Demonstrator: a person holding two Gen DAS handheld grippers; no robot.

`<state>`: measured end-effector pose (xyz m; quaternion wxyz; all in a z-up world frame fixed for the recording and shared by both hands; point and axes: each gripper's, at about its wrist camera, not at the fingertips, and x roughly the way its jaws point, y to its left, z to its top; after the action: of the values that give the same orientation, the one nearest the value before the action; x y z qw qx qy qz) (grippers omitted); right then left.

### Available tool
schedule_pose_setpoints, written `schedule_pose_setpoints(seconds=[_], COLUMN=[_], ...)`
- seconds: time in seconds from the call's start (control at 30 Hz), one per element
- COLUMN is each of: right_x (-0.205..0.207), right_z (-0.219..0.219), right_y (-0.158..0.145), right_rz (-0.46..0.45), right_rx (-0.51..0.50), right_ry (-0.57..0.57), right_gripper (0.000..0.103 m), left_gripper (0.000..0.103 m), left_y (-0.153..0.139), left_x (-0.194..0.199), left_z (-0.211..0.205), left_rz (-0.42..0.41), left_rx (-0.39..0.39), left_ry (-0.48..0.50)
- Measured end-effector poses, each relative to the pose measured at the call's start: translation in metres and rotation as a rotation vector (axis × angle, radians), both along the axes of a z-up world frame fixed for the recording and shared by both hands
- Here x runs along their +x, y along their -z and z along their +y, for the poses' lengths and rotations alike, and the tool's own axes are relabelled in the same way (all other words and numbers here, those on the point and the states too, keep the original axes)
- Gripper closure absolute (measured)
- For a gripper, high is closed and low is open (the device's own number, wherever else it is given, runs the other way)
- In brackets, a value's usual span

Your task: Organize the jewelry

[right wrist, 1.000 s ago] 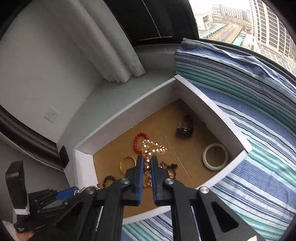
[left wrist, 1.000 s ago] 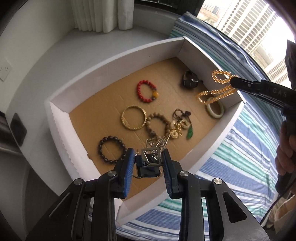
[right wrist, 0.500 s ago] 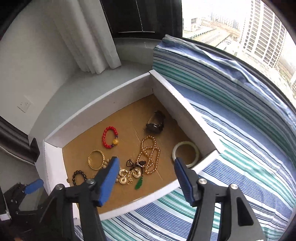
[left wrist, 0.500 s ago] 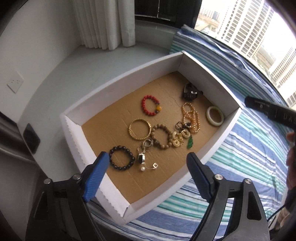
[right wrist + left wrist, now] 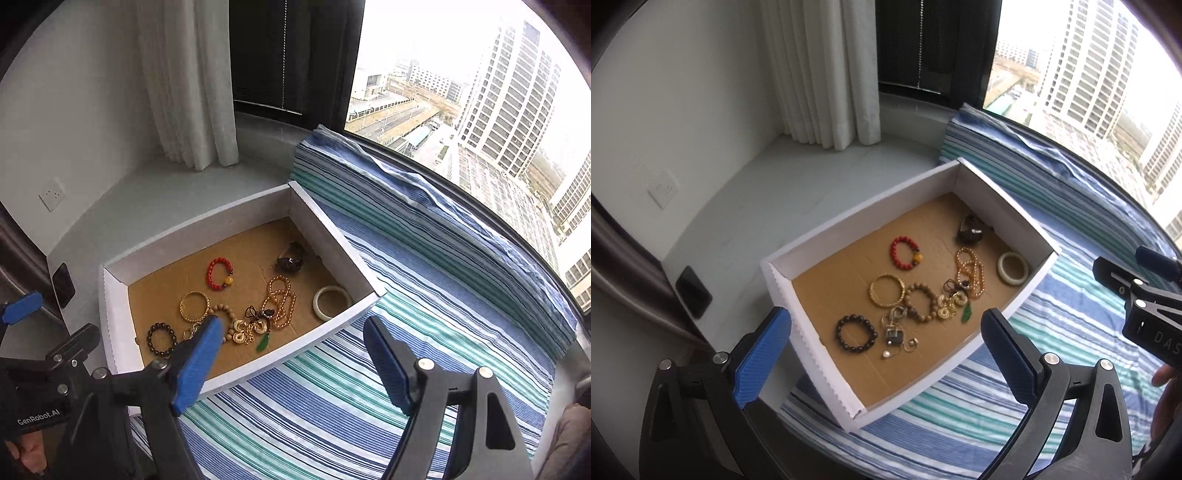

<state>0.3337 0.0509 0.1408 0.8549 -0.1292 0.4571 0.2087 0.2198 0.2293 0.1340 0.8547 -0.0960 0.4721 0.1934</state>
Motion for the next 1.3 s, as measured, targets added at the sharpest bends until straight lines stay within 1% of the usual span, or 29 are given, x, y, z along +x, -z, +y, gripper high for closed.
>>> schedule_pose_setpoints(seconds=[0.07, 0.17, 0.23, 0.3, 0.4, 0.5, 0.53, 0.7, 0.77, 0.83, 0.97, 1.0, 1.1, 1.2, 1.3], right_x=[-0.001, -0.004, -0.007, -0.009, -0.011, -0.012, -0.012, -0.018, -0.020, -0.021, -0.024, -0.024, -0.024, -0.025, -0.025], right_z=[0.000, 0.002, 0.003, 0.005, 0.009, 0.012, 0.013, 0.018, 0.020, 0.022, 0.028, 0.029, 0.031, 0.031, 0.029], right_y=[-0.003, -0.010, -0.015, -0.019, -0.021, -0.021, -0.021, -0.029, -0.033, -0.039, -0.048, -0.050, -0.053, -0.056, -0.058], right_rz=[0.000, -0.006, -0.008, -0.006, -0.005, 0.017, 0.022, 0.037, 0.038, 0.037, 0.028, 0.026, 0.022, 0.018, 0.011], right_rx=[-0.005, -0.010, 0.000, 0.004, 0.005, 0.012, 0.011, 0.018, 0.021, 0.024, 0.022, 0.020, 0.010, 0.003, -0.004], right_ry=[-0.001, -0.013, -0.019, -0.029, -0.040, -0.042, -0.042, -0.055, -0.063, -0.073, -0.100, -0.106, -0.120, -0.129, -0.137], right_gripper=[0.023, 0.023, 0.023, 0.023, 0.023, 0.022, 0.022, 0.022, 0.022, 0.022, 0.022, 0.022, 0.022, 0.022, 0.022], left_gripper=[0.001, 0.001, 0.001, 0.001, 0.001, 0.000, 0.000, 0.000, 0.000, 0.000, 0.000, 0.000, 0.000, 0.001, 0.001], left_y=[-0.004, -0.011, -0.015, -0.017, -0.019, -0.023, -0.025, -0.036, -0.040, -0.043, -0.045, -0.045, -0.047, -0.049, -0.050], left_x=[-0.002, -0.004, -0.005, -0.004, -0.003, -0.005, -0.006, -0.011, -0.015, -0.017, -0.015, -0.015, -0.018, -0.020, -0.019], left_z=[0.000, -0.001, -0.001, -0.001, 0.002, 0.008, 0.009, 0.004, 0.002, 0.001, -0.005, -0.005, 0.001, 0.006, 0.007], left_rz=[-0.011, -0.026, -0.034, -0.025, -0.008, -0.008, -0.009, 0.009, -0.002, 0.012, 0.063, 0.069, 0.048, 0.026, 0.022], left_rx=[0.009, 0.042, 0.045, 0.044, 0.029, -0.027, -0.029, 0.032, 0.020, 0.017, 0.091, 0.088, 0.020, -0.031, -0.041], left_ry=[-0.002, -0.009, -0.005, -0.006, -0.009, -0.014, -0.023, -0.061, -0.063, -0.078, -0.100, -0.097, -0.105, -0.116, -0.129])
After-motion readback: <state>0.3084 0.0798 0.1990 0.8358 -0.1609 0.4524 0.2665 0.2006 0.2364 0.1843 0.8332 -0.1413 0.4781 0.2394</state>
